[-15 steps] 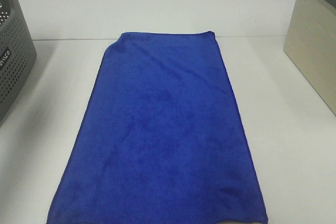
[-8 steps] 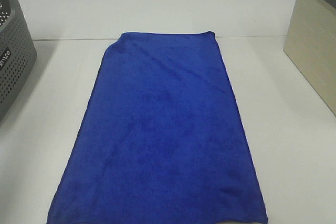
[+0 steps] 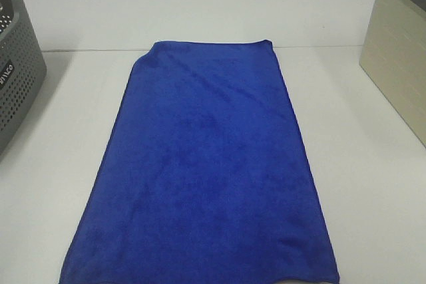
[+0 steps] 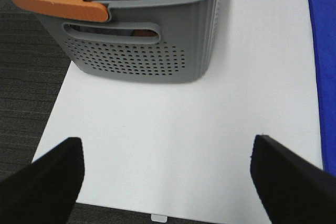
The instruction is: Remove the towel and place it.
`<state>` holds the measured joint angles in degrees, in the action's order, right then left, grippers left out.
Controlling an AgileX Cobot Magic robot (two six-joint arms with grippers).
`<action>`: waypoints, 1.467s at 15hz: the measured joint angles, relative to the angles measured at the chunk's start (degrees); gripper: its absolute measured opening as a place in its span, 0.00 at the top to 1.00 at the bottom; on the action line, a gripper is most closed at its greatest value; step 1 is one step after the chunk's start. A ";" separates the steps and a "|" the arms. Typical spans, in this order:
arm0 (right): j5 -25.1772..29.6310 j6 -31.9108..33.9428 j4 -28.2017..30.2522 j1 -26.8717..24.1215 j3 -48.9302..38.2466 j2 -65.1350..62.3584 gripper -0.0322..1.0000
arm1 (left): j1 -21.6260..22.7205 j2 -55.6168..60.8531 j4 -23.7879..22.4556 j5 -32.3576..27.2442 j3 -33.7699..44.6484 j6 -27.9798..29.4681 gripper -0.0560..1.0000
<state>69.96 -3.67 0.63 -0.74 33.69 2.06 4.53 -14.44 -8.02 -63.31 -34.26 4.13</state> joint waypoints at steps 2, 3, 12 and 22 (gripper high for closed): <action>0.00 0.00 0.00 0.00 -3.90 -2.29 0.24 | 0.00 11.23 0.97 0.06 3.84 0.00 0.19; 0.00 0.00 -0.23 0.00 -4.93 -2.29 0.24 | 0.00 13.75 1.55 0.00 3.95 -0.29 0.19; -6.25 -0.63 -4.58 0.00 -7.73 -2.29 0.26 | 0.00 14.73 10.31 1.09 4.53 -5.96 0.19; -6.25 -0.69 -4.58 0.00 -7.73 -2.29 0.26 | 0.00 14.73 10.54 1.26 4.53 -5.61 0.19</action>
